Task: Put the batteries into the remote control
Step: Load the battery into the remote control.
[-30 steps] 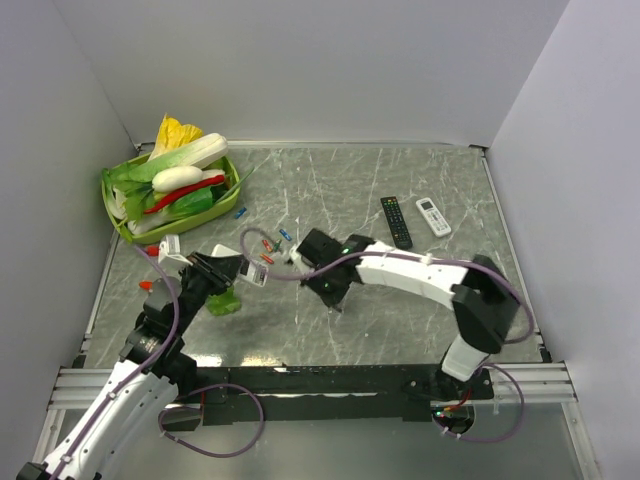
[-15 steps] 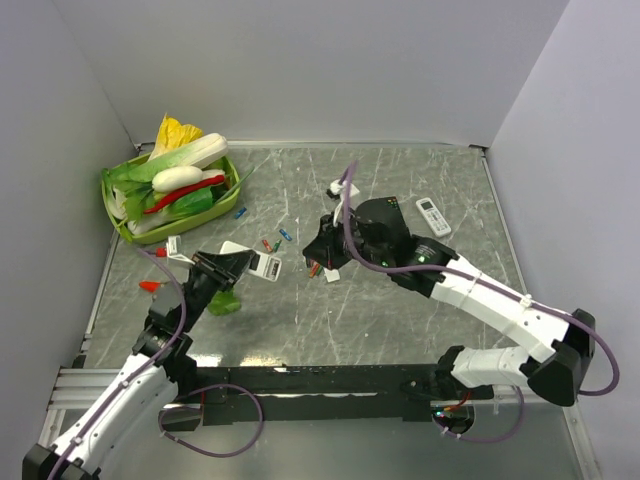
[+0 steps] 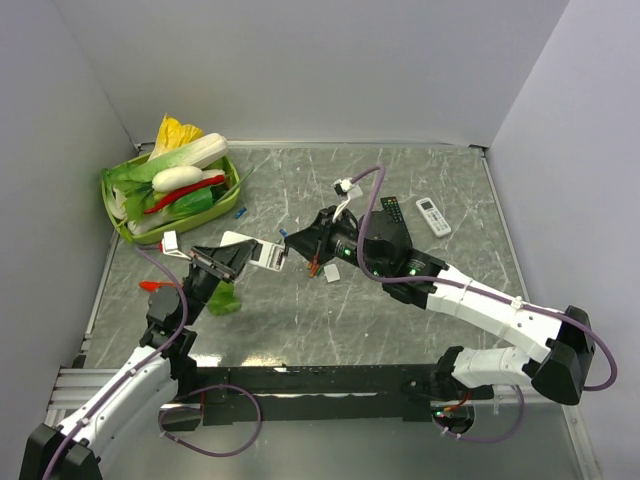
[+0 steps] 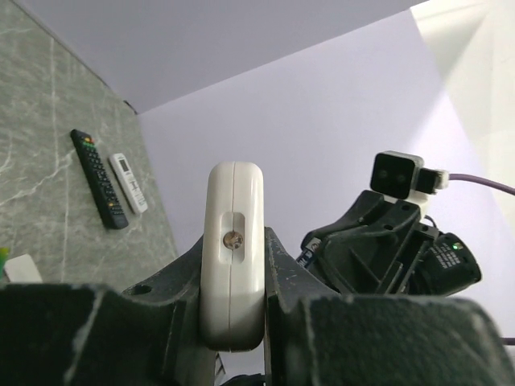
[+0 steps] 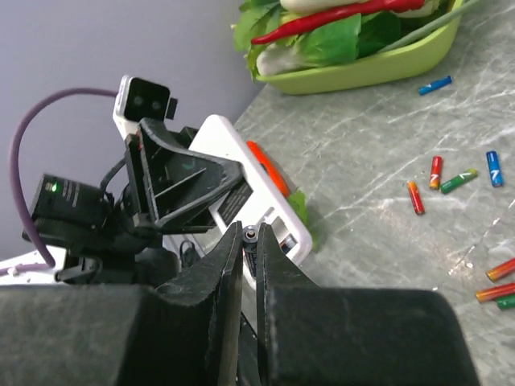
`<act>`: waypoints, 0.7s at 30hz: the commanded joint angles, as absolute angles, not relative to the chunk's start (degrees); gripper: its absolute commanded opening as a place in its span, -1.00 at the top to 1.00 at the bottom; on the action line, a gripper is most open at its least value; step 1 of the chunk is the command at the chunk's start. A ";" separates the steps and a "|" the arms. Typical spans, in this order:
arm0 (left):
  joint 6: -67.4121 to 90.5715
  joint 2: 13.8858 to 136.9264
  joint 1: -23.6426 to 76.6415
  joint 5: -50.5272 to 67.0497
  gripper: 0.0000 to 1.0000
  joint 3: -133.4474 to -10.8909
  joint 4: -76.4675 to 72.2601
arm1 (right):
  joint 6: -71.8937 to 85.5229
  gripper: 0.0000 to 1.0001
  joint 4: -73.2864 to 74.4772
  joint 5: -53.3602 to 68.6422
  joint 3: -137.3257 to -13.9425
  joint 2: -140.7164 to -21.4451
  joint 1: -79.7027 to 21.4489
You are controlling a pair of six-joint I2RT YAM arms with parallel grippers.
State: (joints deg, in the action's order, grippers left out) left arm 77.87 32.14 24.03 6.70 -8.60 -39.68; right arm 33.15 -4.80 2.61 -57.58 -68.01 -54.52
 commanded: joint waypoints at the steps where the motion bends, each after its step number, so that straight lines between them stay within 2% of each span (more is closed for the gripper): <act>1: 79.80 32.61 23.91 7.47 0.96 -9.32 -47.28 | 34.98 1.00 -12.12 0.35 -57.04 -68.64 -55.28; 21: 81.83 34.45 23.91 6.24 0.97 -8.61 -51.06 | 32.78 1.00 -14.06 -1.76 -57.83 -72.51 -58.01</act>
State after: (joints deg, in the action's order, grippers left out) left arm 80.77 34.63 24.03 6.63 -8.60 -46.13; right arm 32.88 -10.98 -0.86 -57.25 -71.94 -57.52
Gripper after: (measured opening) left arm 0.247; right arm 0.120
